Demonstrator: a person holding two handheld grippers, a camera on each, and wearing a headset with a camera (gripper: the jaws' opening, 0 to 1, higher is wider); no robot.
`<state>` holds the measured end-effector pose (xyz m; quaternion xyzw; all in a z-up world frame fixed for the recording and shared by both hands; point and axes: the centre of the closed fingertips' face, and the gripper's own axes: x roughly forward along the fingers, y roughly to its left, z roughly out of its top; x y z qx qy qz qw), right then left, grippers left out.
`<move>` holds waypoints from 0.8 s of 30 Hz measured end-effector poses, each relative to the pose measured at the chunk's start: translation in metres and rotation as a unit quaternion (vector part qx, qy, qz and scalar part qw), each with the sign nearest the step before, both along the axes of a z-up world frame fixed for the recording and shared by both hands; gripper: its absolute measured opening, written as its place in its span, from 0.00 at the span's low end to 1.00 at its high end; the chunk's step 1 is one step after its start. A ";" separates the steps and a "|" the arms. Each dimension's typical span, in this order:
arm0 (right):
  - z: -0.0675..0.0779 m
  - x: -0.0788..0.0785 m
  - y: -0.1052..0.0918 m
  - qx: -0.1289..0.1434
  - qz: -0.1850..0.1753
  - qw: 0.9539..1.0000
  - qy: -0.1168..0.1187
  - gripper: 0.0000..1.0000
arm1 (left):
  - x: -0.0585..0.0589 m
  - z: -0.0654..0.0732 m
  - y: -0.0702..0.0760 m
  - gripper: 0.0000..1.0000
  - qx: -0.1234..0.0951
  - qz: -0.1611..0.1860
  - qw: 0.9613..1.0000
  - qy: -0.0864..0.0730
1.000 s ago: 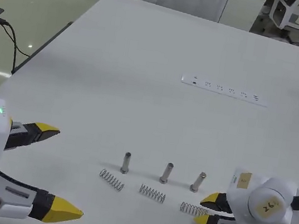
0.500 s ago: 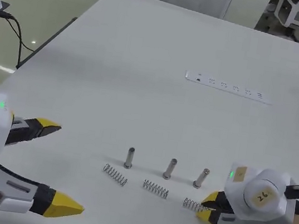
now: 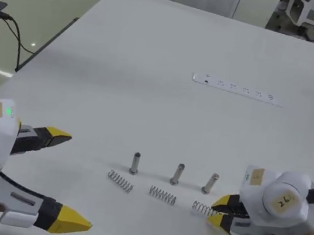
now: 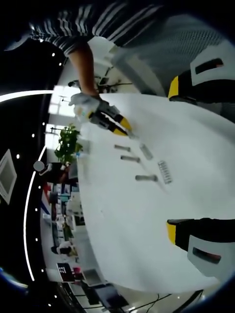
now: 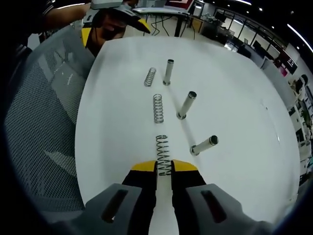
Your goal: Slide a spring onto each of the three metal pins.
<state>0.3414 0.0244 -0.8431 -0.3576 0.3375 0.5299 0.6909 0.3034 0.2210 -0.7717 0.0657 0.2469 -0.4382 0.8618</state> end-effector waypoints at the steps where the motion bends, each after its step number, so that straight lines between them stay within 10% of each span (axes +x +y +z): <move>1: 0.002 -0.001 0.001 0.000 0.004 1.000 -0.001 0.08 | -0.001 0.000 -0.003 0.96 -0.002 -0.006 1.000 0.002; 24: 0.035 -0.024 0.036 0.025 0.061 0.998 -0.023 0.08 | -0.003 -0.003 -0.066 0.64 -0.013 -0.117 0.993 0.025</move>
